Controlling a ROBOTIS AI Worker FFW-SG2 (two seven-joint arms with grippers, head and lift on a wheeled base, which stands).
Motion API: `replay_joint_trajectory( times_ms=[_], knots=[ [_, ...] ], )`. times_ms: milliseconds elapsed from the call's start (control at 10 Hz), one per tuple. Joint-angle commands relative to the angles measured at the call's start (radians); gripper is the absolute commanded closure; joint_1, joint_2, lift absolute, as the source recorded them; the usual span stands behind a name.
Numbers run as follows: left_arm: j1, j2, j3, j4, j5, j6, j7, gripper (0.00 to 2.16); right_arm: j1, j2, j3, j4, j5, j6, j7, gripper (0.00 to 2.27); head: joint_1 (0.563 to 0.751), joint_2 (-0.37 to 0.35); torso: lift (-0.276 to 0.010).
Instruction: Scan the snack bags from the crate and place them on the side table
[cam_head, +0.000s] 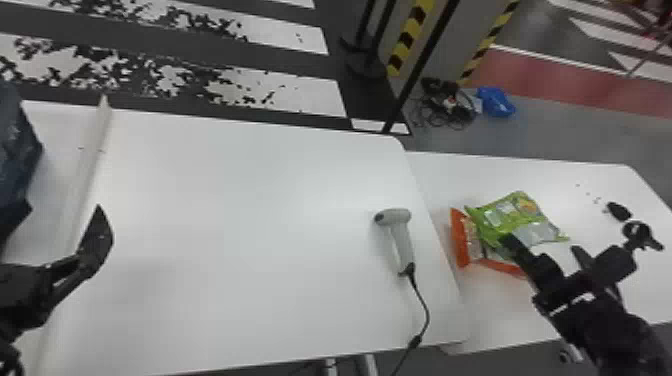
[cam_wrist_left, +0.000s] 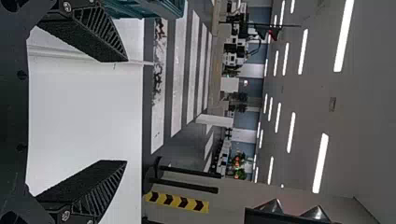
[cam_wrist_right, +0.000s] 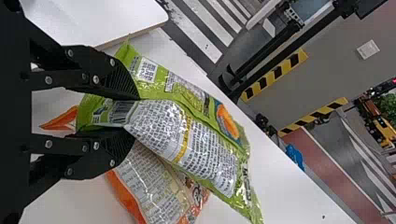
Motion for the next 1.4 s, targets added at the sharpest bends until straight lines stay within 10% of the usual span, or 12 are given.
replay_joint_trajectory(
  times_ms=[0, 700, 1300],
  knots=[
    [0.000, 0.001, 0.000, 0.000, 0.001, -0.003, 0.000, 0.10, 0.001, 0.002, -0.001, -0.003, -0.002, 0.001, -0.012, 0.06, 0.695, -0.350, -0.081],
    [0.000, -0.005, 0.000, -0.003, 0.003, -0.003, 0.000, 0.10, 0.204, 0.137, 0.065, -0.575, 0.061, -0.055, -0.031, 0.04, 0.695, -0.350, -0.081],
    [0.005, -0.012, 0.000, -0.006, 0.001, -0.003, 0.001, 0.10, 0.334, 0.203, 0.549, -0.804, 0.418, -0.318, -0.075, 0.04, 0.695, -0.235, -0.081]
  ],
)
